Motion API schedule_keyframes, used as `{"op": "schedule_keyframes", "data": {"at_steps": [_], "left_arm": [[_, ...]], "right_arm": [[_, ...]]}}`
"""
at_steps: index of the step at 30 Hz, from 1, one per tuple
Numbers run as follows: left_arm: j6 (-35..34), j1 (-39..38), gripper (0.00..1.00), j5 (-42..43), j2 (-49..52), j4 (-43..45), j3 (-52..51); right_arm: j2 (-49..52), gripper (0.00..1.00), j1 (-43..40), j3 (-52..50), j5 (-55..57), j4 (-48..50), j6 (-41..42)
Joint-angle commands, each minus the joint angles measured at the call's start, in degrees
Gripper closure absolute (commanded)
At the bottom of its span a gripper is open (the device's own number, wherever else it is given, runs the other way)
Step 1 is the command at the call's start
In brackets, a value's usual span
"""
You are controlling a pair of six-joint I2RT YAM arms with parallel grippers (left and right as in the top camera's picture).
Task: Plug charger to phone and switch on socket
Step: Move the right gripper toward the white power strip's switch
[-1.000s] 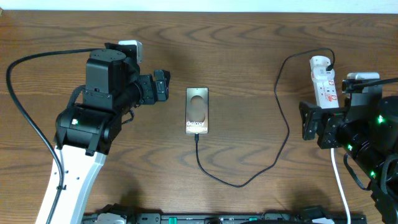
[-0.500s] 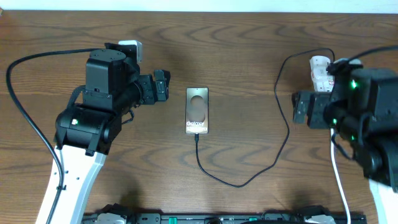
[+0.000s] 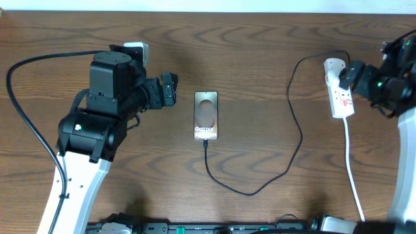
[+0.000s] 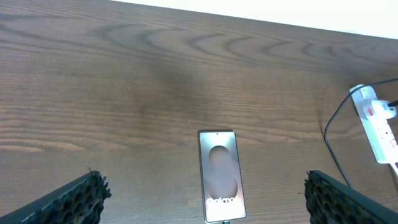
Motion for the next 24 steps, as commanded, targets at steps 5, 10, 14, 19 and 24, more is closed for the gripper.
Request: {"op": "schedule_keyframes", "data": {"at_steps": [5, 10, 14, 19, 24], "left_arm": [[0.1, 0.1, 0.02, -0.2, -0.1, -0.2, 0.3], [0.1, 0.1, 0.02, -0.2, -0.1, -0.2, 0.3], [0.1, 0.1, 0.02, -0.2, -0.1, -0.2, 0.3], [0.1, 0.1, 0.02, -0.2, -0.1, -0.2, 0.3], [0.1, 0.1, 0.02, -0.2, -0.1, -0.2, 0.3]], "right_arm": [[11.2, 0.01, -5.9, -0.1, -3.1, 2.8, -0.8], [15.1, 0.02, -9.7, -0.1, -3.1, 3.1, -0.7], [15.7, 0.02, -12.5, -0.1, -3.1, 2.8, -0.7], [15.6, 0.03, -15.3, -0.1, -3.1, 0.6, 1.4], [15.6, 0.03, -16.2, -0.1, -3.9, 2.0, 5.0]]}}
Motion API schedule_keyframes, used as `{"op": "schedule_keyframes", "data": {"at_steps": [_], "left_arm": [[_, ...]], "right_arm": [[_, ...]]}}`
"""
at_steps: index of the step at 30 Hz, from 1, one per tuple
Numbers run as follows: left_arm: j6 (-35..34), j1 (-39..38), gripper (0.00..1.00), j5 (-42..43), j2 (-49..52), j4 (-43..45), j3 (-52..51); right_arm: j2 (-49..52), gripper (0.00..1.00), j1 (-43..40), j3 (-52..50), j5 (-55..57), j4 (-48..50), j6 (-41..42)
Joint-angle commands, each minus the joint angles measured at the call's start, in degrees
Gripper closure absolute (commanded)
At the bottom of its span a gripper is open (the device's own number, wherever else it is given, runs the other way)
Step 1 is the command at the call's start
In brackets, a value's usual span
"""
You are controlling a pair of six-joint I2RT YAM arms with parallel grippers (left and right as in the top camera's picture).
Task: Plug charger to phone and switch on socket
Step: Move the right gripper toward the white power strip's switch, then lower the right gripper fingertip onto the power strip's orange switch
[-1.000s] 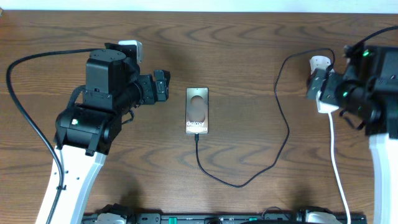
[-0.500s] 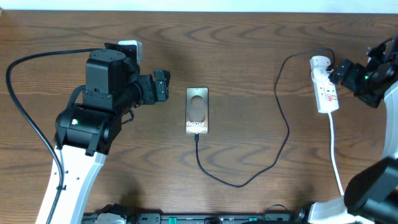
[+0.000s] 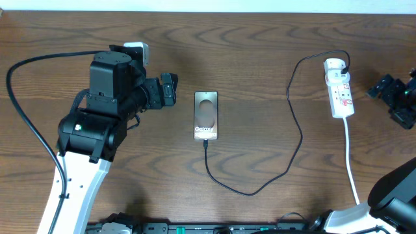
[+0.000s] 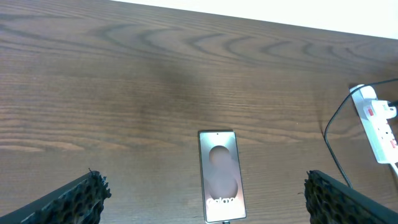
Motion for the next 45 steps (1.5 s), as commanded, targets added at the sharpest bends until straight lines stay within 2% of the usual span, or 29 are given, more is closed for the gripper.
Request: {"op": "schedule_keyframes", "data": {"at_steps": [1, 11, 20, 27, 32, 38, 45], "left_arm": [[0.1, 0.1, 0.02, -0.2, -0.1, -0.2, 0.3], [0.1, 0.1, 0.02, -0.2, -0.1, -0.2, 0.3], [0.1, 0.1, 0.02, -0.2, -0.1, -0.2, 0.3], [0.1, 0.1, 0.02, -0.2, -0.1, -0.2, 0.3], [0.1, 0.1, 0.02, -0.2, -0.1, -0.2, 0.3], [0.1, 0.1, 0.02, -0.2, -0.1, -0.2, 0.3], [0.1, 0.1, 0.02, -0.2, -0.1, -0.2, 0.3]], "right_arm": [[-0.1, 0.03, -0.3, 0.0, -1.2, 0.5, 2.5], [-0.1, 0.03, -0.4, 0.0, -1.2, 1.0, 6.4], [-0.1, 0.01, 0.0, -0.1, -1.3, 0.4, 6.2], [-0.1, 0.01, 1.6, -0.1, -1.1, 0.0, -0.6], [0.2, 0.01, 1.6, -0.3, 1.6, 0.4, -0.8], [1.6, 0.01, 1.6, -0.7, 2.2, 3.0, -6.9], [5.8, 0.01, 1.6, -0.7, 2.4, 6.3, -8.8]]}}
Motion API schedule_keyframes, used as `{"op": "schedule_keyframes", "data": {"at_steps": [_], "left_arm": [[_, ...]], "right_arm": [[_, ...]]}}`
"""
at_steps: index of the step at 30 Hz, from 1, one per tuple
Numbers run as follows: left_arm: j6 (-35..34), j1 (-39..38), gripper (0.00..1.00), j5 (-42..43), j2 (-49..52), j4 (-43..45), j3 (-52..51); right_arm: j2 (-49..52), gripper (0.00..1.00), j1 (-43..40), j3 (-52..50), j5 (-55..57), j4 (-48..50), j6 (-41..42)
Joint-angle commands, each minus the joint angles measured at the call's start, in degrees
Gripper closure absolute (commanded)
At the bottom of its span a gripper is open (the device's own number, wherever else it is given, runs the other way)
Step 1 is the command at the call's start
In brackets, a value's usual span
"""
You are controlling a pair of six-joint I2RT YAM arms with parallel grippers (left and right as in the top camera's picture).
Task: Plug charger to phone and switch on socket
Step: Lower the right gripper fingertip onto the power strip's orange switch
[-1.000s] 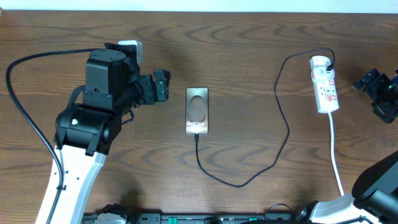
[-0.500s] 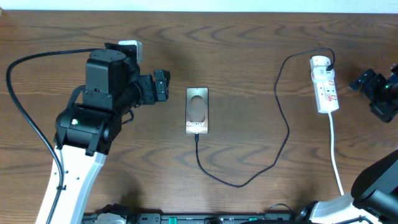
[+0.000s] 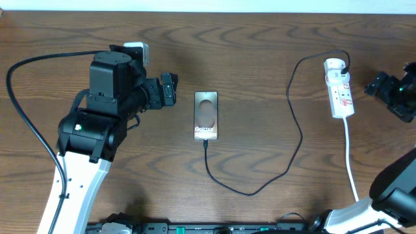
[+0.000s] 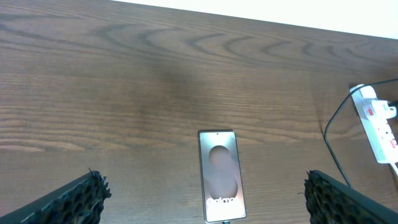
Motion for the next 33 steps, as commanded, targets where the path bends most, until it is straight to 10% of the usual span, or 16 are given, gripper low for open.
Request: {"op": "schedule_keyframes", "data": {"at_steps": [1, 33], "left_arm": [[0.1, 0.1, 0.02, -0.2, -0.1, -0.2, 0.3], [0.1, 0.1, 0.02, -0.2, -0.1, -0.2, 0.3]], "right_arm": [[3.7, 0.01, 0.2, -0.6, 0.6, 1.5, -3.1], [15.5, 0.01, 3.0, -0.6, -0.4, 18.2, -6.3]]}}
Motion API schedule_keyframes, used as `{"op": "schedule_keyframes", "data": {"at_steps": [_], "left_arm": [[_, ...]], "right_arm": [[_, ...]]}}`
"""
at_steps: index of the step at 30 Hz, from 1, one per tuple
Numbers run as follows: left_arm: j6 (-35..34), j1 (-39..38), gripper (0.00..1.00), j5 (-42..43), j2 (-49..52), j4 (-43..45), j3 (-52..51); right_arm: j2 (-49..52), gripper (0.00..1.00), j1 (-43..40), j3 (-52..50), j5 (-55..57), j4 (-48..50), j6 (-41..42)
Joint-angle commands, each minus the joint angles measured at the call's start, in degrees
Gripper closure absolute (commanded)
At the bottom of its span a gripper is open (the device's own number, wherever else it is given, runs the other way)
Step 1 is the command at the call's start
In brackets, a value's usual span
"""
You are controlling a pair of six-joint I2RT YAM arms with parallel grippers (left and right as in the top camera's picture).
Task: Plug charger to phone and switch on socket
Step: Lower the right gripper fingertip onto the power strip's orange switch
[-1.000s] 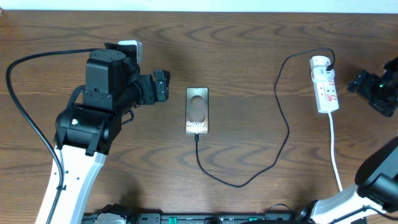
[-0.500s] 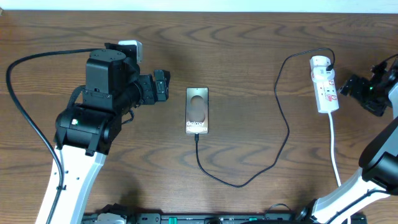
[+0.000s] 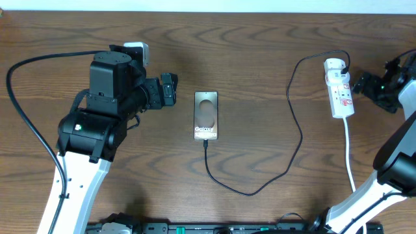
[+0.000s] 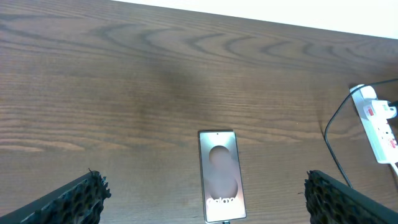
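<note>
The phone (image 3: 206, 115) lies face up mid-table, screen lit with "Galaxy"; it also shows in the left wrist view as the phone (image 4: 219, 176). A black charger cable (image 3: 253, 192) runs from its near end in a loop to the white power strip (image 3: 339, 88), where it is plugged in at the far end. My right gripper (image 3: 359, 82) sits just right of the strip, its fingers showing as one dark tip with no gap. My left gripper (image 3: 170, 89) hovers left of the phone, its fingers (image 4: 71, 200) spread wide and empty.
The strip's white lead (image 3: 351, 162) runs toward the table's front edge. The left arm's black cable (image 3: 26, 123) curves along the left side. The table's far edge (image 4: 249, 15) lies behind the phone. The power strip (image 4: 376, 121) is at the right border.
My right gripper has moved left from near the table's right edge to just beside the power strip. The left arm, phone and cable have not moved.
My right gripper was first over the far part of the power strip. Then it was well off to the right, near the table's edge, and it stayed there. Now it is close beside the strip again. The phone stayed plugged in and lit throughout.
</note>
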Motion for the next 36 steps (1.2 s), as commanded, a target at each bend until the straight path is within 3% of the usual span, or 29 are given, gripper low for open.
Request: {"op": "schedule_keyframes", "data": {"at_steps": [1, 36], "left_arm": [[0.1, 0.1, 0.02, -0.2, -0.1, -0.2, 0.3], [0.1, 0.1, 0.02, -0.2, -0.1, -0.2, 0.3]], "right_arm": [[1.1, 0.01, 1.6, -0.3, -0.3, 1.7, -2.1], [4.0, 0.01, 2.9, -1.0, -0.7, 5.5, -3.6]]}}
